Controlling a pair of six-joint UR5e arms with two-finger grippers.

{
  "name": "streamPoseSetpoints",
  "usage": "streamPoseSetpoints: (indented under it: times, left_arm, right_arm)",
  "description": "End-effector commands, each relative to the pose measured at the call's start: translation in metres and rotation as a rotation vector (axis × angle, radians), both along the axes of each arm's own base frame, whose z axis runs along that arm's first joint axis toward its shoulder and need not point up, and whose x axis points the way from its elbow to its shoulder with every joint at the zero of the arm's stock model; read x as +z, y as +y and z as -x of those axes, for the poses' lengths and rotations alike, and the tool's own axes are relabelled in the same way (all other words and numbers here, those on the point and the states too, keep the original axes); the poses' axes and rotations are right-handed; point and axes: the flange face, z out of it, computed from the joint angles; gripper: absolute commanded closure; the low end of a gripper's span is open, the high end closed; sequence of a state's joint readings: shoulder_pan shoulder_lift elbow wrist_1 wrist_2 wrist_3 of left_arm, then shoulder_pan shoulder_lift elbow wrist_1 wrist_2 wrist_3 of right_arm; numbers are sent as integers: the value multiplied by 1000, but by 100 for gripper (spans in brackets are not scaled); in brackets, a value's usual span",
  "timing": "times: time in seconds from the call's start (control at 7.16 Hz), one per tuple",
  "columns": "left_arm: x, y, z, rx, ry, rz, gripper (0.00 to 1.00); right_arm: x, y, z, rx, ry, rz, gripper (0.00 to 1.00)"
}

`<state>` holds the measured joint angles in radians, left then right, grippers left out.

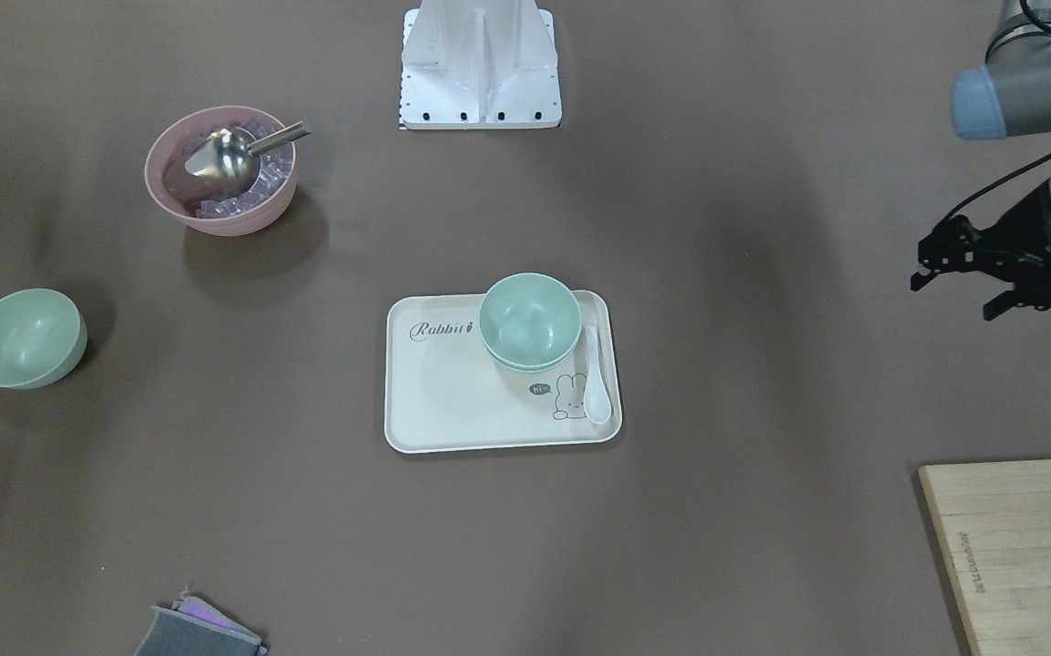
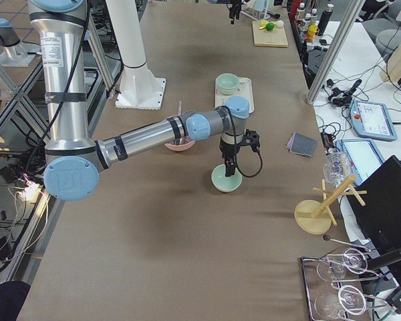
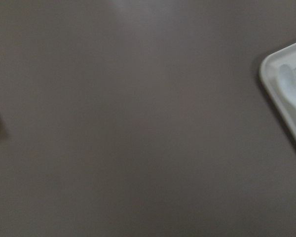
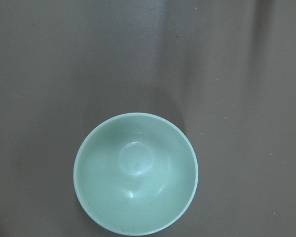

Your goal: Stack green bowls together

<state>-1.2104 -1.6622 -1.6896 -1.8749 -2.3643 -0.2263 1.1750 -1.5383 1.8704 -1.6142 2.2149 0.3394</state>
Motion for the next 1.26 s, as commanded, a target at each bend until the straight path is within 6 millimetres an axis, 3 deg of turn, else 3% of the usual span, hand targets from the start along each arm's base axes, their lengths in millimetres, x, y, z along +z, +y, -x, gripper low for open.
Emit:
streamPoseSetpoints:
  times: [0.0, 0.14, 0.28, 0.7, 1.12]
  left_arm:
    - [38, 7, 22, -8, -19, 15, 2]
    - [40, 9, 22, -9, -21, 19, 2]
    - [47, 14, 24, -8, -25, 28, 2]
    - [47, 15, 24, -9, -24, 28, 2]
    - [45, 14, 24, -8, -23, 24, 2]
  right_arm:
    - [52, -8, 3, 11, -25, -49, 4]
    - [78, -15, 7, 84, -56, -51, 4]
    - [89, -16, 14, 122, -76, -45, 10]
    - [98, -12, 28, 146, -53, -12, 26]
    - [99, -8, 42, 142, -34, -12, 34]
